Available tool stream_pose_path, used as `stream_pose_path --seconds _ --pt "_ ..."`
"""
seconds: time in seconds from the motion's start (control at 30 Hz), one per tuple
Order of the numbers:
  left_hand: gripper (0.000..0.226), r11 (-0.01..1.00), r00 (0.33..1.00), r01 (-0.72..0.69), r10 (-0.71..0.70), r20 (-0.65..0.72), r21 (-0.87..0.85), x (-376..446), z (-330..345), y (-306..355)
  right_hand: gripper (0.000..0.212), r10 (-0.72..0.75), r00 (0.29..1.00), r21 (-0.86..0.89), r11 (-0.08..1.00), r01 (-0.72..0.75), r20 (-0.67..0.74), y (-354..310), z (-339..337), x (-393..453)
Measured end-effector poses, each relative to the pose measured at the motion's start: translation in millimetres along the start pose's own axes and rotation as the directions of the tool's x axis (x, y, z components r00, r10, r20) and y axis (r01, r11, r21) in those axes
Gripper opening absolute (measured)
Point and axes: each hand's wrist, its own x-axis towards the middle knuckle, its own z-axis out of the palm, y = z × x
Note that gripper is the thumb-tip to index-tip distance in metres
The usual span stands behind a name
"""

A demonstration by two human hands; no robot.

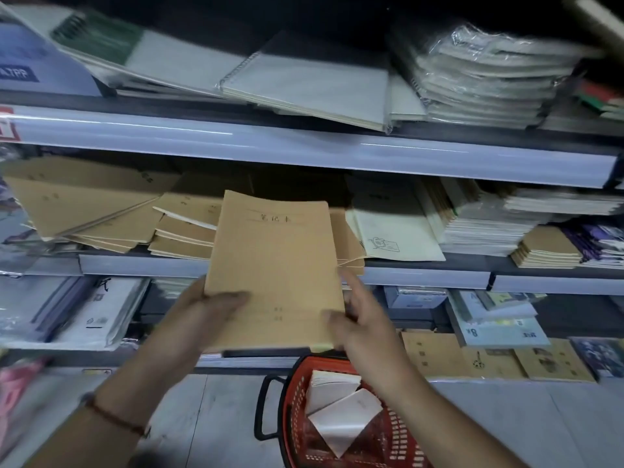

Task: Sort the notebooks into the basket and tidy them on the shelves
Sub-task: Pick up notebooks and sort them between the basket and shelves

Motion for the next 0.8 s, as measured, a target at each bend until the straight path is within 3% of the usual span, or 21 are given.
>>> stream_pose_path --seconds 0.13,0.23,0.3,0.37,0.47,0.53,0.67,0.8 --pt "0.045 0.999 0.989 -0.022 0.017 -0.149 -0.033 55 9 17 0.055 -0.083 0.994 -0.026 0.996 0.082 -0.071 -20 -11 60" --pt "0.04 0.992 0.965 -0.118 0.106 -0.241 -0.035 84 23 34 0.044 -0.074 0.982 -0.065 0.996 0.063 -0.174 -22 -17 106" --pt "0.04 0.983 0.93 -0.173 0.183 -0.319 0.059 106 28 41 0.031 -0.074 0.976 -0.168 0.985 0.04 -0.206 -22 -18 129" --pt "0.036 0.934 0.892 -0.187 0.291 -0.346 0.303 123 26 39 0.036 -0.042 0.977 -0.28 0.96 -0.019 -0.209 -21 -18 147" --pt "0.034 0.674 0.892 -0.122 0.397 -0.218 0.728 137 21 30 0.04 0.037 0.984 -0.563 0.816 -0.13 -0.173 -18 -15 160" --pt "0.041 0.457 0.901 -0.09 0.416 -0.123 0.885 137 21 25 0.038 0.087 0.984 -0.693 0.699 -0.173 -0.158 -14 -14 163" --pt "0.043 0.118 0.9 -0.032 0.436 -0.023 0.992 135 30 27 0.04 0.092 0.988 -0.803 0.574 -0.157 -0.128 -5 -14 166" --pt "0.047 -0.044 0.918 0.056 0.395 -0.034 0.997 124 33 24 0.027 -0.026 0.997 -0.846 0.531 -0.045 -0.069 4 -24 155"
